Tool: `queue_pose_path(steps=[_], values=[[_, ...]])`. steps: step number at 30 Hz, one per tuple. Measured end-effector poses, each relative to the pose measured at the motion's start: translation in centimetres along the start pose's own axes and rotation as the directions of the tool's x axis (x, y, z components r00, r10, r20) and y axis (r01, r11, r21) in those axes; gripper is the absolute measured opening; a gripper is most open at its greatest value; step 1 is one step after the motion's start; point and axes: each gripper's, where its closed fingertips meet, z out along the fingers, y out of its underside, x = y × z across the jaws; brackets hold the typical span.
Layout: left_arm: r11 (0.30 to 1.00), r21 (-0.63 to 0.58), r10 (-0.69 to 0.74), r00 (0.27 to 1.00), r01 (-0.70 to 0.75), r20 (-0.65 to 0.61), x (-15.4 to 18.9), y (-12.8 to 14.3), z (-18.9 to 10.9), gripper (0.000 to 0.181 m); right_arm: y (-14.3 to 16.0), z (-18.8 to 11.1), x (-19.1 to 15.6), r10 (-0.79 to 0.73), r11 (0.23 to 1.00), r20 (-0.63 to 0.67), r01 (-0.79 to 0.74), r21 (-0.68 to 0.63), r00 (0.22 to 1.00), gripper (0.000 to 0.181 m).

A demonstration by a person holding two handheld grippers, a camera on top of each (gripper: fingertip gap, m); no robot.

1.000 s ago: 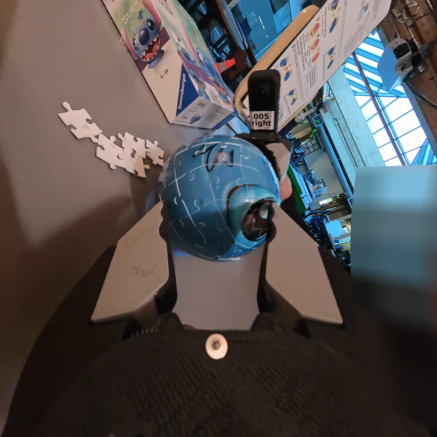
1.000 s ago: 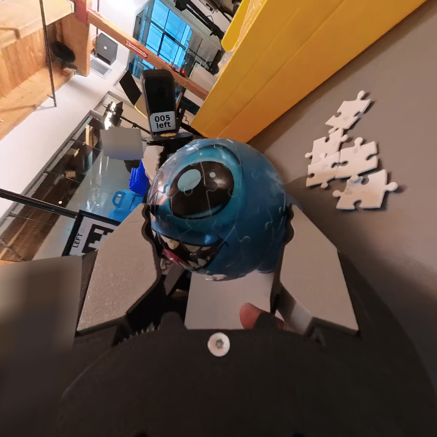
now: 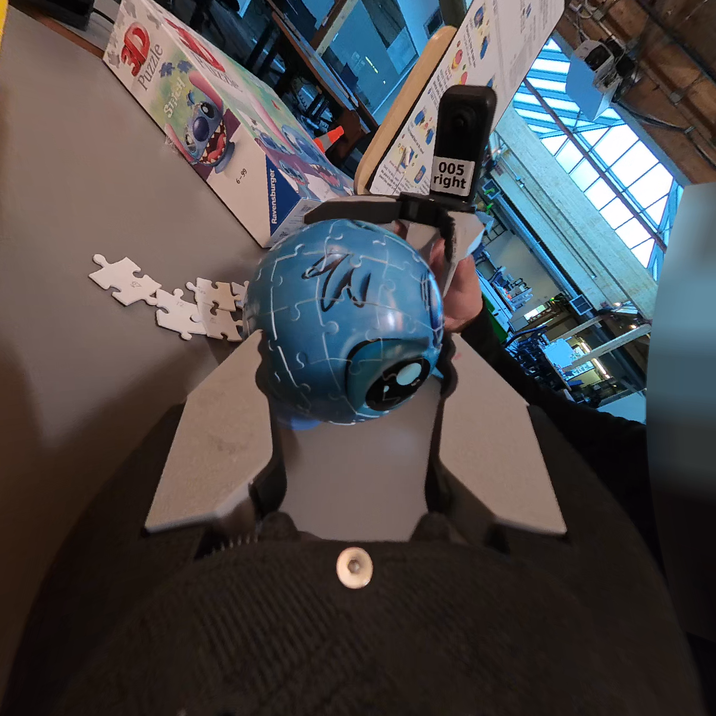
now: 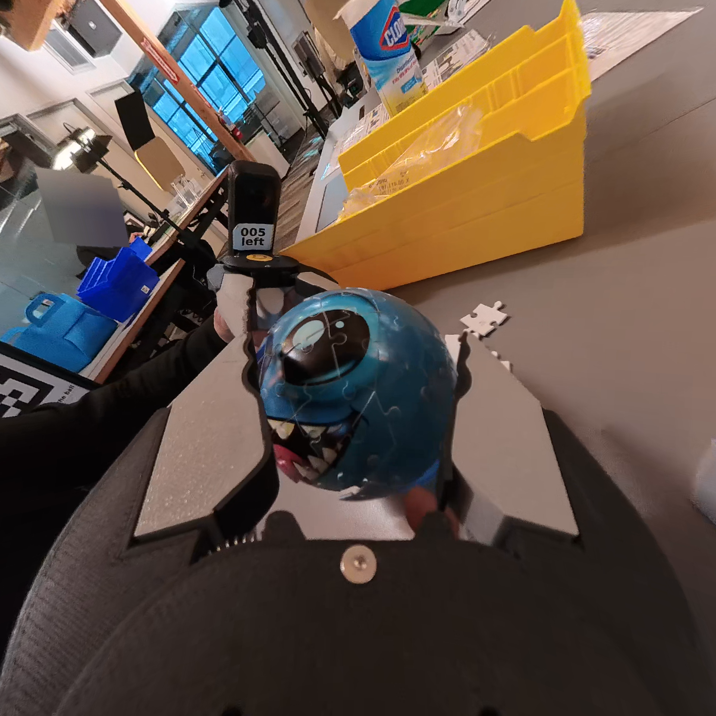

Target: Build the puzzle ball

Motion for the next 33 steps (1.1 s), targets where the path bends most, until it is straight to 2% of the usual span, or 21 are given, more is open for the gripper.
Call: queue_pose_path(steps=[5,9,14,17,21,26,29,33], values=[[0.996,-0.09,-0.01,0.996,0.018,0.092,-0.6,1.0,0.5,0.091,1.3,-1.0,0.8,0.063,0.994,-0.019,-0.065,-0.09,0.998,0.104],[0.991,-0.128,-0.027,0.995,0.039,0.092,-0.5,1.7,0.9,0.096,3.0,-0.3,0.5,0.151,0.977,0.022,-0.146,-0.155,0.988,0.11],[0.992,-0.12,-0.037,0.997,0.045,0.071,-0.6,1.8,0.8,0.095,3.4,0.3,0.2,0.213,0.967,0.073,-0.2,-0.158,0.974,0.111],[0.988,-0.141,-0.057,0.997,0.065,0.057,-0.6,2.2,0.7,0.095,3.1,0.5,0.1,0.175,0.973,0.063,-0.163,-0.16,0.983,0.111],[0.988,-0.151,-0.015,0.999,0.022,0.043,-0.7,2.6,1.0,0.097,2.4,1.0,-0.1,0.036,0.987,0.012,-0.033,-0.157,0.999,0.111],[0.997,-0.075,-0.006,1.0,0.008,0.022,-0.8,1.5,0.7,0.095,1.8,1.3,-0.7,-0.107,0.987,-0.029,0.102,-0.127,0.994,0.108],[1.0,-0.008,-0.022,1.0,0.022,-0.017,-0.3,0.0,0.4,0.087,1.3,1.2,-0.7,-0.123,0.988,-0.045,0.118,-0.097,0.991,0.104],[0.999,0.006,-0.039,0.998,0.039,-0.042,0.1,-0.7,0.3,0.085,1.4,1.2,-0.3,-0.065,0.994,-0.041,0.061,-0.086,0.997,0.106]])
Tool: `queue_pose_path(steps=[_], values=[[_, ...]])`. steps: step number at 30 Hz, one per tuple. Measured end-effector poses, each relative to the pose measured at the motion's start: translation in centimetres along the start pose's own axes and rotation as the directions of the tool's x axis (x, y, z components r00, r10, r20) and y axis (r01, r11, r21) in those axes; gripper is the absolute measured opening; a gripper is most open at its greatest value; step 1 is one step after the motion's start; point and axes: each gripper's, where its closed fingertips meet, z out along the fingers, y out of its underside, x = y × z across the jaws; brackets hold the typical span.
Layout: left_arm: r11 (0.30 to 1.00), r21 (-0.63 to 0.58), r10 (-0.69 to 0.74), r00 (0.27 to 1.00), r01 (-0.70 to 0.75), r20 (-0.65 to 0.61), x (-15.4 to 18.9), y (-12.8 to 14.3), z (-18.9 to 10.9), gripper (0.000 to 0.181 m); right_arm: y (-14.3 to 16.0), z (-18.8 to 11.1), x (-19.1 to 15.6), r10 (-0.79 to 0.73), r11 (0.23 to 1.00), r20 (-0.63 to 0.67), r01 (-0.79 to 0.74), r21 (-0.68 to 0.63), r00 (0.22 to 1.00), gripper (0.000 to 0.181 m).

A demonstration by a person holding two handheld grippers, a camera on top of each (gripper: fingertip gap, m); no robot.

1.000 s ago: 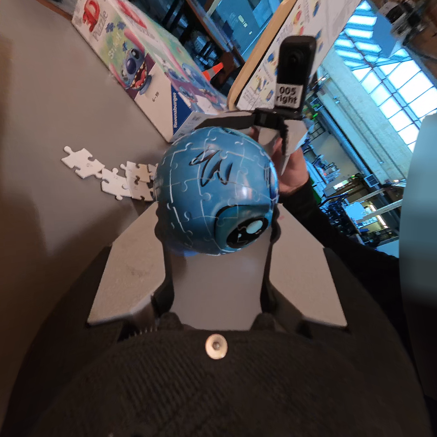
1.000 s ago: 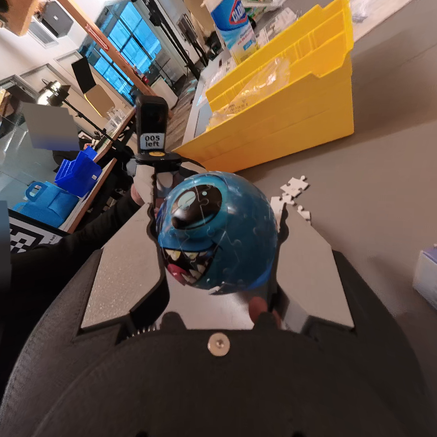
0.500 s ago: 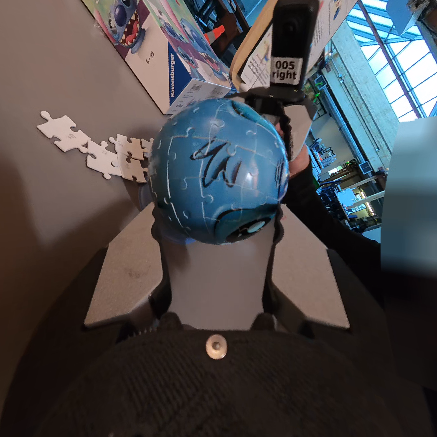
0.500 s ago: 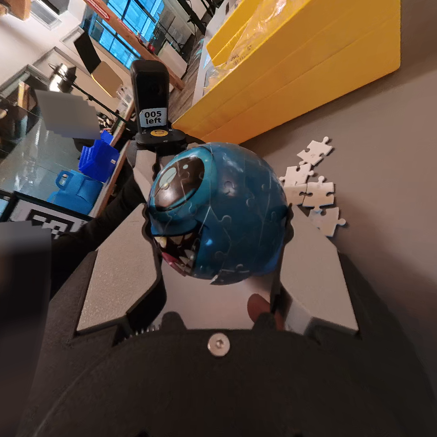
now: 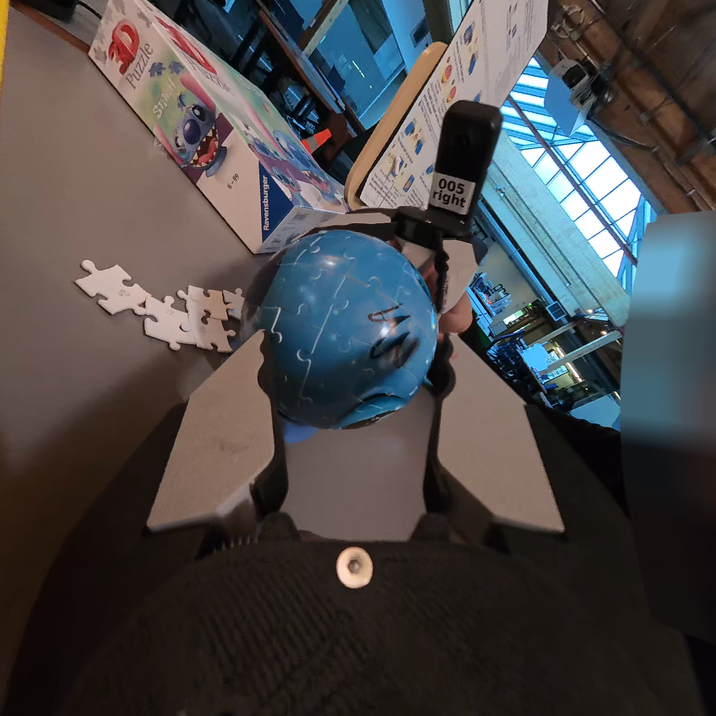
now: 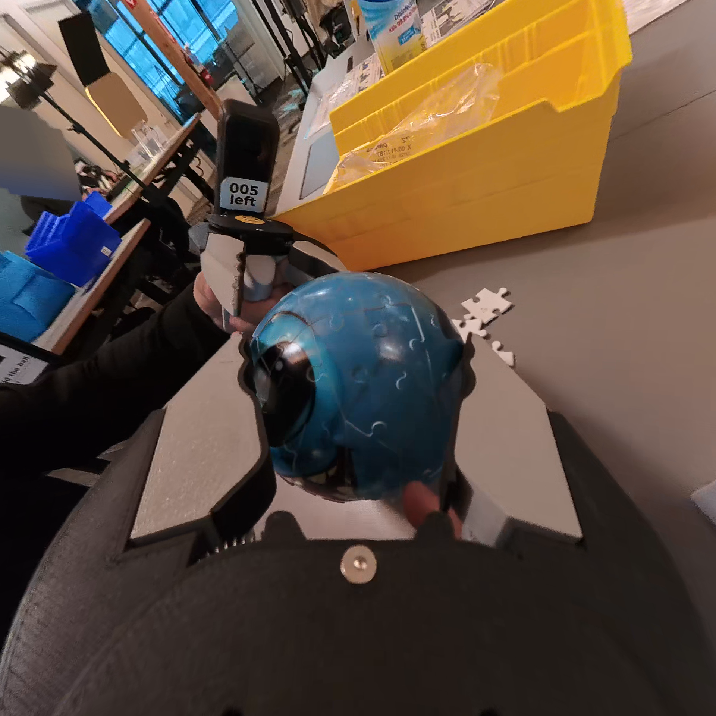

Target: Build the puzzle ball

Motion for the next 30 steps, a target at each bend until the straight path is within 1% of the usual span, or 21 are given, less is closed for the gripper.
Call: queue_pose_path(steps=[4,6,9,11,13,15,16,18,20,22,23,26,28,30], values=[[0.999,0.029,0.013,1.0,-0.013,-0.019,0.7,-0.3,-0.4,0.084,-0.1,0.0,0.2,0.033,0.999,0.026,-0.033,0.012,0.999,0.105],[0.998,0.039,0.045,0.999,-0.044,-0.024,1.3,-0.2,-0.6,0.084,0.0,0.1,0.2,0.043,0.999,0.045,-0.043,0.016,0.998,0.105],[0.99,0.005,0.139,0.99,-0.14,0.031,1.6,0.6,-0.8,0.089,-0.1,-0.2,0.1,0.027,0.999,0.066,-0.029,0.022,0.997,0.106],[0.973,-0.022,0.23,0.972,-0.229,0.053,2.2,1.1,-1.0,0.094,-0.5,-1.0,-0.6,-0.035,0.999,0.115,0.03,0.041,0.993,0.108],[0.932,-0.087,0.359,0.927,-0.351,0.106,2.1,1.6,-1.1,0.1,-0.5,-2.0,-1.2,-0.141,0.989,0.163,0.134,0.055,0.976,0.108],[0.856,-0.195,0.512,0.839,-0.479,0.184,0.7,2.1,-1.2,0.106,-0.2,-3.2,-1.9,-0.237,0.971,0.236,0.223,0.086,0.942,0.109],[0.827,-0.232,0.556,0.807,-0.513,0.198,0.2,2.4,-1.1,0.108,0.2,-3.6,-2.3,-0.267,0.964,0.27,0.251,0.093,0.925,0.109],[0.804,-0.257,0.584,0.794,-0.536,0.168,-0.1,2.8,-0.6,0.109,1.1,-3.6,-2.3,-0.318,0.948,0.297,0.306,0.087,0.9,0.114],[0.783,-0.265,0.608,0.782,-0.563,0.137,-0.1,3.2,0.0,0.109,1.5,-3.2,-1.7,-0.385,0.923,0.263,0.374,0.095,0.884,0.114],[0.749,-0.284,0.648,0.75,-0.598,0.131,-0.6,3.4,0.3,0.108,1.7,-2.8,-1.4,-0.433,0.901,0.238,0.42,0.105,0.869,0.114],[0.736,-0.3,0.663,0.737,-0.607,0.134,-1.0,3.6,0.4,0.107,1.7,-2.6,-1.2,-0.445,0.896,0.222,0.434,0.099,0.868,0.112],[0.72,-0.342,0.675,0.724,-0.604,0.142,-2.2,4.0,0.8,0.101,1.9,-1.7,-0.9,-0.452,0.892,0.202,0.446,0.076,0.869,0.109],[0.724,-0.346,0.664,0.738,-0.596,0.119,-2.3,4.3,1.1,0.102,1.7,-1.3,-0.8,-0.434,0.901,0.194,0.429,0.071,0.88,0.107],[0.737,-0.341,0.646,0.756,-0.583,0.104,-2.2,4.2,1.2,0.102,1.4,-1.2,-0.7,-0.385,0.923,0.195,0.382,0.054,0.902,0.105]])
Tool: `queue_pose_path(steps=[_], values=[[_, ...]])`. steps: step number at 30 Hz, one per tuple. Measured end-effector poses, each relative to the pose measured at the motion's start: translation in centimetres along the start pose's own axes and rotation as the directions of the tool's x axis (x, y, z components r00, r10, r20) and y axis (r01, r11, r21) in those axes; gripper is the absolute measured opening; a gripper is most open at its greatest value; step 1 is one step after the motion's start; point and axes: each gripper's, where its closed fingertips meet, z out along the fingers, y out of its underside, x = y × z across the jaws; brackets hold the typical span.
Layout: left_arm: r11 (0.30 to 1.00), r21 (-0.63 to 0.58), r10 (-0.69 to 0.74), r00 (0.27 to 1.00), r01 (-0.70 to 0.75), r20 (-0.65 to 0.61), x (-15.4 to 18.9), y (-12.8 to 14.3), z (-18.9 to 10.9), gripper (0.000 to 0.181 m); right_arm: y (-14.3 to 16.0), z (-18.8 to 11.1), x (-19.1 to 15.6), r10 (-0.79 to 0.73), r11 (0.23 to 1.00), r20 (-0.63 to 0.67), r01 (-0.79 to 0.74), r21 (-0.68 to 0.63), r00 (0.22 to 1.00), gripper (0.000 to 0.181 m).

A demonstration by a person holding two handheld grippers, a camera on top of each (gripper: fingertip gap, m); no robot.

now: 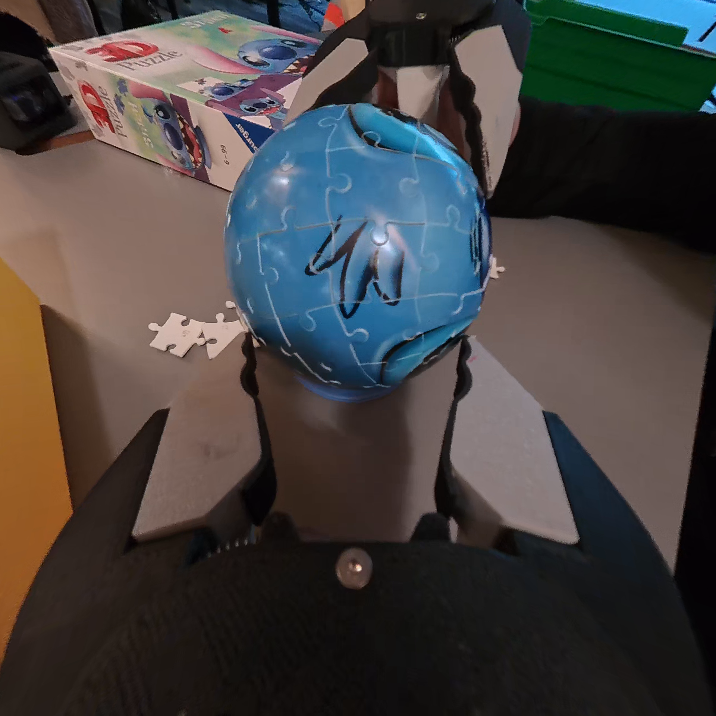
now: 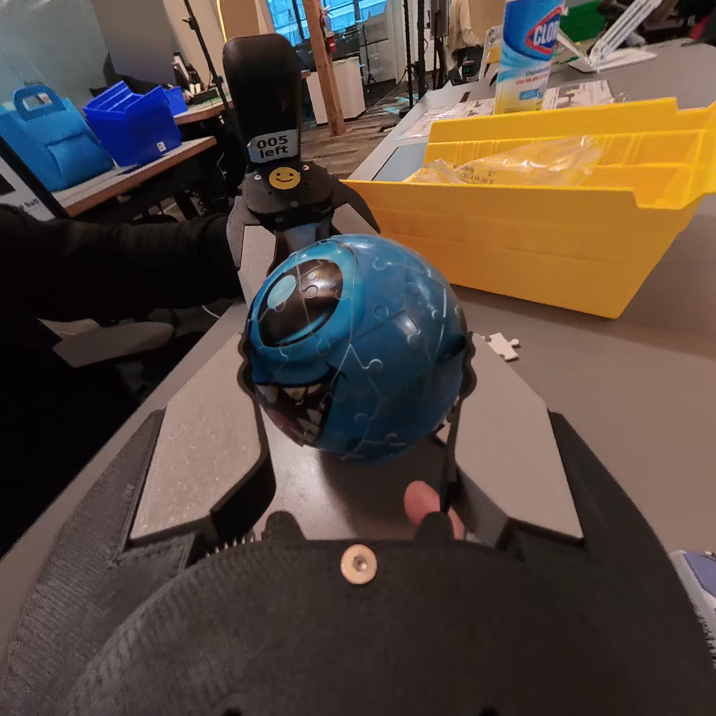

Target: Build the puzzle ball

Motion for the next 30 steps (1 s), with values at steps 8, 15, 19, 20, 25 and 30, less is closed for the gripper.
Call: queue_pose_path(steps=[8,15,19,20,25,30], values=[[0.984,-0.044,-0.175,0.975,0.17,-0.14,0.2,0.9,0.3,0.102,-0.9,1.0,0.6,0.159,0.985,-0.081,-0.163,-0.05,0.984,0.104],[0.982,-0.005,-0.189,0.976,0.19,-0.112,-0.3,0.6,-0.6,0.102,-0.8,1.2,1.0,0.274,0.956,-0.143,-0.286,-0.069,0.951,0.104],[0.981,0.012,-0.192,0.978,0.193,-0.077,-0.6,0.8,-1.1,0.101,-0.9,1.3,0.9,0.241,0.964,-0.147,-0.254,-0.074,0.959,0.104],[0.981,0.018,-0.194,0.979,0.195,-0.066,-0.6,0.8,-1.3,0.101,-1.0,1.2,0.9,0.232,0.967,-0.148,-0.244,-0.072,0.962,0.104],[0.978,0.086,-0.189,0.981,0.191,-0.034,0.4,0.7,-3.8,0.106,-3.4,-2.1,-0.5,0.165,0.986,-0.133,-0.167,0.0,0.977,0.098],[0.996,0.047,-0.081,0.995,0.078,0.053,3.3,2.2,-6.3,0.102,-2.4,-6.7,-4.6,0.069,0.997,-0.13,-0.074,-0.035,0.989,0.083]])
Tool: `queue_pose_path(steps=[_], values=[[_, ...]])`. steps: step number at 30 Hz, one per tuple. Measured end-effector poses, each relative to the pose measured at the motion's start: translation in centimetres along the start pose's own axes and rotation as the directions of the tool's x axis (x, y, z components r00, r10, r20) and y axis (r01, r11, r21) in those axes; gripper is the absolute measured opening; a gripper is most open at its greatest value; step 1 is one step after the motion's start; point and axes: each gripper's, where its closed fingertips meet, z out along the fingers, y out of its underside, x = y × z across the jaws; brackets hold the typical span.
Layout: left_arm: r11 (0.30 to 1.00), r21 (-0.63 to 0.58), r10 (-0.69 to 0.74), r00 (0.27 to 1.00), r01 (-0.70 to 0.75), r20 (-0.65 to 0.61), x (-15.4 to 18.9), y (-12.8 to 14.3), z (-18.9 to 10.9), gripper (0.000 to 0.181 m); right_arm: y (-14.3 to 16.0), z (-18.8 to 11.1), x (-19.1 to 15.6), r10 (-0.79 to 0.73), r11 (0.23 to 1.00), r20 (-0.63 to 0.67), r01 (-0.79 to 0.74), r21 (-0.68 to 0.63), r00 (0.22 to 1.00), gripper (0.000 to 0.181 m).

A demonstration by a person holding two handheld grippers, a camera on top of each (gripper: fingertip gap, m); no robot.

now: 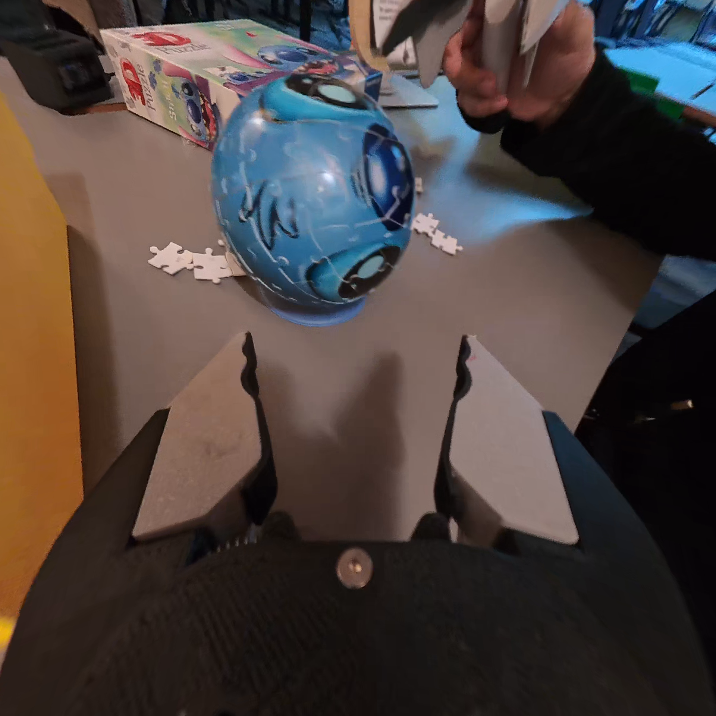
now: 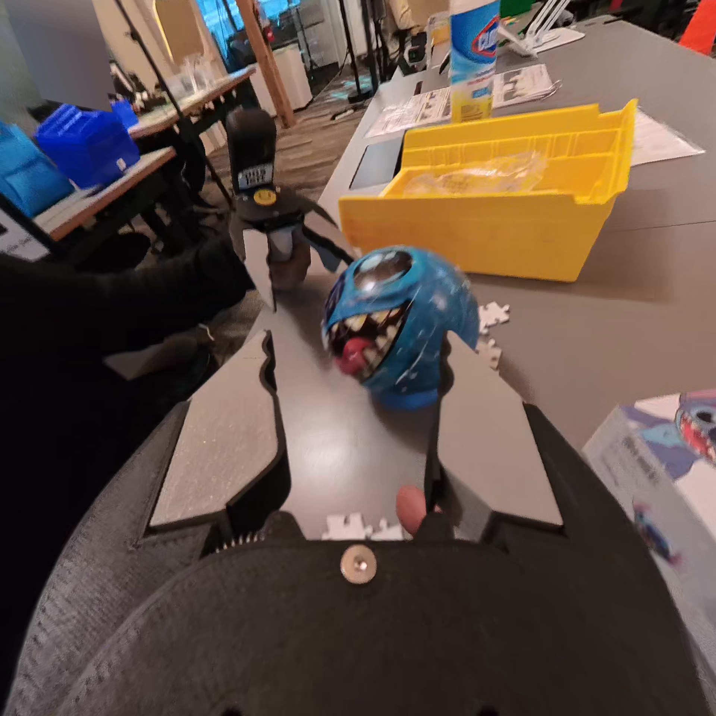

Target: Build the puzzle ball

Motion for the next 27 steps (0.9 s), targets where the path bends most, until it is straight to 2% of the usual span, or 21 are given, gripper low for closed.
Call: queue_pose_path(steps=[5,6,10,14,16,20,22,23,27], values=[[0.999,0.008,0.048,0.998,-0.048,-0.037,4.8,0.0,1.2,0.089,8.0,-1.9,-1.8,-0.094,0.978,-0.075,0.078,-0.196,0.993,0.078],[0.998,0.01,0.057,0.997,-0.057,-0.056,5.8,0.0,1.8,0.087,9.3,-2.1,-1.7,-0.115,0.97,-0.104,0.089,-0.225,0.988,0.082],[0.996,-0.014,0.088,0.994,-0.089,-0.063,8.5,0.0,4.4,0.088,13.3,-2.4,-1.9,-0.14,0.943,-0.13,0.092,-0.32,0.981,0.077],[0.993,-0.052,0.109,0.994,-0.109,-0.01,8.9,0.8,5.9,0.087,16.2,-1.8,-2.2,-0.142,0.896,-0.101,0.085,-0.435,0.985,0.07],[0.993,-0.078,0.091,0.996,-0.091,-0.007,8.7,1.5,6.1,0.086,16.9,-1.6,-3.2,-0.114,0.88,-0.046,0.079,-0.468,0.992,0.058],[0.999,-0.03,0.034,0.999,-0.035,-0.02,8.5,1.0,5.5,0.081,17.1,-2.2,-5.0,-0.089,0.86,0.05,0.102,-0.5,0.995,0.057],[1.0,-0.025,0.005,1.0,-0.005,-0.021,8.2,0.9,5.4,0.079,16.8,-2.5,-4.1,-0.129,0.866,-0.006,0.109,-0.488,0.992,0.059],[0.999,-0.033,-0.008,1.0,0.007,-0.023,8.1,1.0,5.5,0.079,16.8,-2.5,-3.7,-0.131,0.868,-0.023,0.103,-0.486,0.991,0.054],[0.996,-0.086,0.001,0.999,-0.005,-0.051,8.6,1.7,6.0,0.078,17.2,-2.2,-3.9,-0.133,0.863,0.006,0.119,-0.491,0.991,0.048]])
